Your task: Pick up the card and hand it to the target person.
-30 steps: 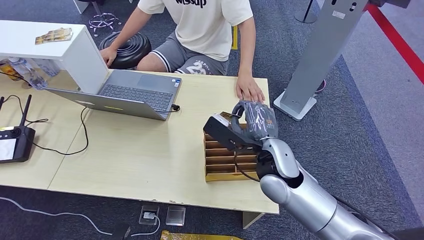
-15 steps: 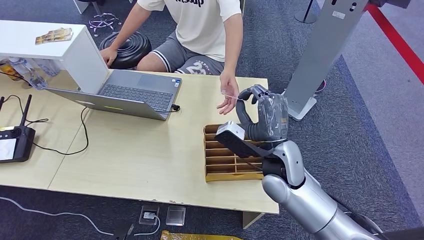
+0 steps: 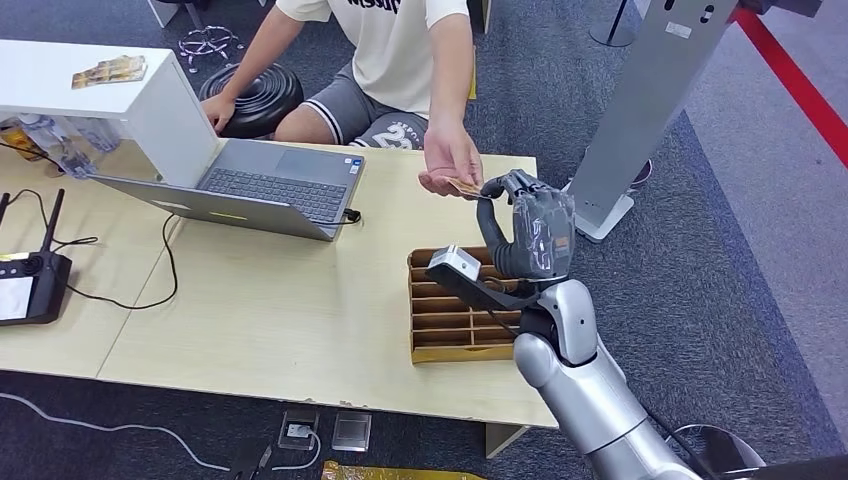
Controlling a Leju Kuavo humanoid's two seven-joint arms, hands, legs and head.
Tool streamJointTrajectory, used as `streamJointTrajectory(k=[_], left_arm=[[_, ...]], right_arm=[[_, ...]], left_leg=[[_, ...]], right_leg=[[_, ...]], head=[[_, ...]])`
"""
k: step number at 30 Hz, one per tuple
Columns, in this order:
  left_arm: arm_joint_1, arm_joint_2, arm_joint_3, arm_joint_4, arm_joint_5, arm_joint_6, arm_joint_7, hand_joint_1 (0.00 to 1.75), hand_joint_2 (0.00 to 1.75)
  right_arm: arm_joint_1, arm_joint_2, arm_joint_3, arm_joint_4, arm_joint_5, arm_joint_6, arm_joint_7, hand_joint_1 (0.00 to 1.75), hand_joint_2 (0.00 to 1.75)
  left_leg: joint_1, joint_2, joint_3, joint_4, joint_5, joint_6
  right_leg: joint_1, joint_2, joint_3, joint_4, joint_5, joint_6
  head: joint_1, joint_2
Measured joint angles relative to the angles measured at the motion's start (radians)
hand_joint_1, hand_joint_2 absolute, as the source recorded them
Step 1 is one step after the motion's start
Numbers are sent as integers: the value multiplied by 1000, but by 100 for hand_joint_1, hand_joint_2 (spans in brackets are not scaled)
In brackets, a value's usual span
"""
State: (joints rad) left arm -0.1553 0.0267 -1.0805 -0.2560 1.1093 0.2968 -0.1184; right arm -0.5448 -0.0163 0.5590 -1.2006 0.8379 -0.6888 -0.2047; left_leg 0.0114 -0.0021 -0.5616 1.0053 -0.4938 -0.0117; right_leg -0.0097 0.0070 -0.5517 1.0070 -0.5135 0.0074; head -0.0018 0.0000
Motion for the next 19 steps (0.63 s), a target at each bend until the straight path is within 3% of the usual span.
streamJointTrajectory(k=[3, 5, 7, 9, 13, 19], left_arm=[[0, 0, 1, 0, -4, -2, -1, 0, 0], [0, 0, 2, 0, -11, -5, -2, 0, 87], [0, 0, 3, 0, -17, -9, -2, 0, 87], [1, 0, 4, 0, -20, -12, -4, 0, 0], [4, 0, 10, 0, -11, -8, -11, 0, 0], [15, 2, 18, 0, 6, -5, -18, 0, 0]], right_arm=[[0, 17, -14, 27, 14, 0, -17, 152, 175], [0, 27, -24, 43, 16, 0, -25, 76, 175], [0, 36, -33, 57, 14, 0, -32, 0, 175], [0, 44, -39, 71, -2, 0, -39, 0, 175], [-3, 60, -44, 101, -144, 0, -56, 0, 175], [-15, 64, -19, 123, -575, 24, -72, 0, 175]], left_leg=[[0, 0, 0, 0, 0, 0], [0, 0, 0, 0, 0, 0], [0, 0, 0, 0, 0, 0], [0, 0, 0, 0, 0, 0], [0, 0, 0, 0, 0, 0], [0, 0, 0, 0, 0, 0]], right_leg=[[0, 0, 0, 0, 0, 0], [0, 0, 0, 0, 0, 0], [0, 0, 0, 0, 0, 0], [0, 0, 0, 0, 0, 0], [0, 0, 0, 0, 0, 0], [0, 0, 0, 0, 0, 0]], head=[[-1, 0], [-2, 0], [-2, 0], [-2, 0], [-1, 0], [0, 0]])
